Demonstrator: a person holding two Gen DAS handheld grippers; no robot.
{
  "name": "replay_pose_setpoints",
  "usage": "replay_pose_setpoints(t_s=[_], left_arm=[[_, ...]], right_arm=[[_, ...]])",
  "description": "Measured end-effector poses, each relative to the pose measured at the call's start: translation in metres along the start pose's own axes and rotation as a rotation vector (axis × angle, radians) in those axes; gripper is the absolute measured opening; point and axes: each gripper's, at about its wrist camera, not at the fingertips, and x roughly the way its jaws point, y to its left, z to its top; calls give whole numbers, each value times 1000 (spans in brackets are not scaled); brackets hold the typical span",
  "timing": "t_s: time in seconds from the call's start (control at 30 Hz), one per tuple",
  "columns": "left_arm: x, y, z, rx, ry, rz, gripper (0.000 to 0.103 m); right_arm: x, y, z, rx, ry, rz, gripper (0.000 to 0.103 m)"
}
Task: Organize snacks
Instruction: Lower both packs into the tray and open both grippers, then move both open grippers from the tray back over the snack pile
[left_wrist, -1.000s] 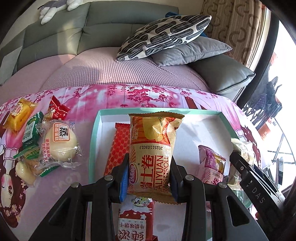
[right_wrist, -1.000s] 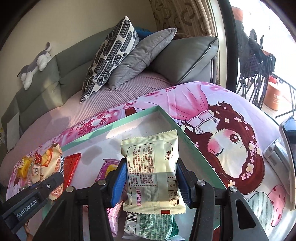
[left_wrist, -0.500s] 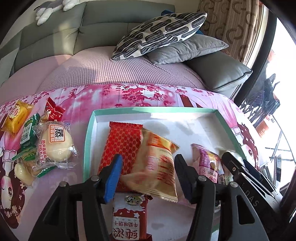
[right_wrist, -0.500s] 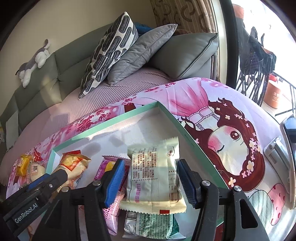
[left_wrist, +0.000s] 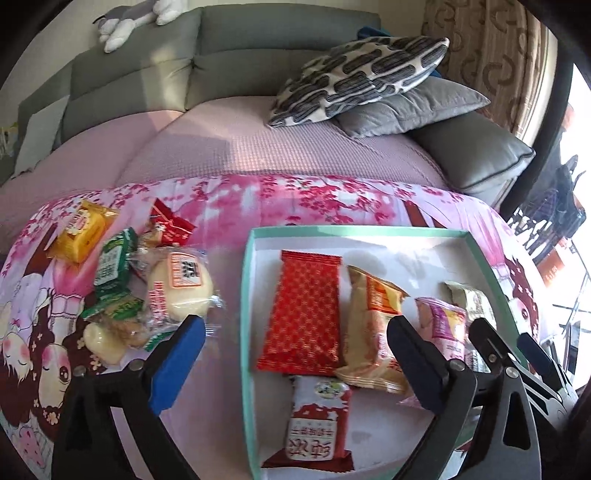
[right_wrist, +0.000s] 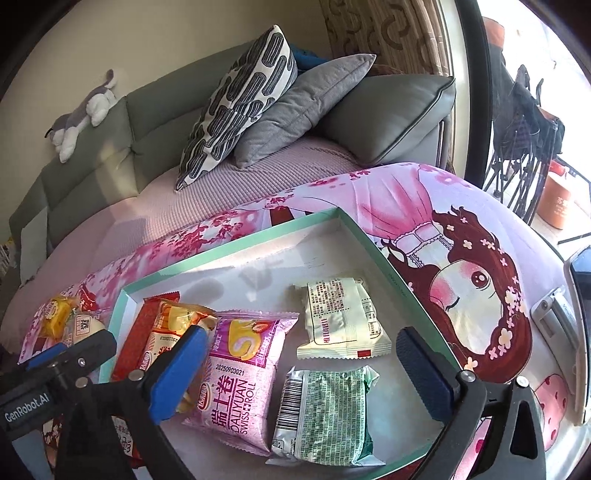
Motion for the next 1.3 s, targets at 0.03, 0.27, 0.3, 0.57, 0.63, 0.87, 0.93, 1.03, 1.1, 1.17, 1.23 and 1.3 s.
replay_pose_setpoints(t_s=[0.03,0.27,0.3,0.57,0.63,0.87,0.93,1.03,1.1,1.17,1.23,1.3], left_arm=[[0,3,0,-10,3,9,99],[-1,13,-3,-38,9,22,99],[-2,15,-4,-38,9,26,99],[-14,34,-12,-33,-4,77,99],[-15,42,-13,-35,-1,92,99],[-24,83,-15,-94,-4,158,99],[-26,98,-16,-126,-6,188,99],[-29,121,-19,-177,-5,223,99],[-29,133,-21,-203,0,240,99],[-30,142,-24,-219,5,254,99],[-31,148,-27,-226,7,262,99],[-32,153,-29,-233,8,271,99]], right_arm=[[0,1,0,-4,0,0,103],[1,13,-2,-64,6,-9,103],[1,15,-3,-77,11,-11,103],[-8,31,-4,-122,8,20,103],[-9,37,-4,-128,11,48,103],[-12,58,-8,-159,14,100,103],[-12,64,-9,-168,17,115,103],[-12,72,-10,-185,18,131,103],[-11,77,-12,-195,20,142,103],[-11,83,-14,-204,26,152,103],[-10,88,-16,-214,29,163,103],[-9,95,-18,-229,29,173,103]])
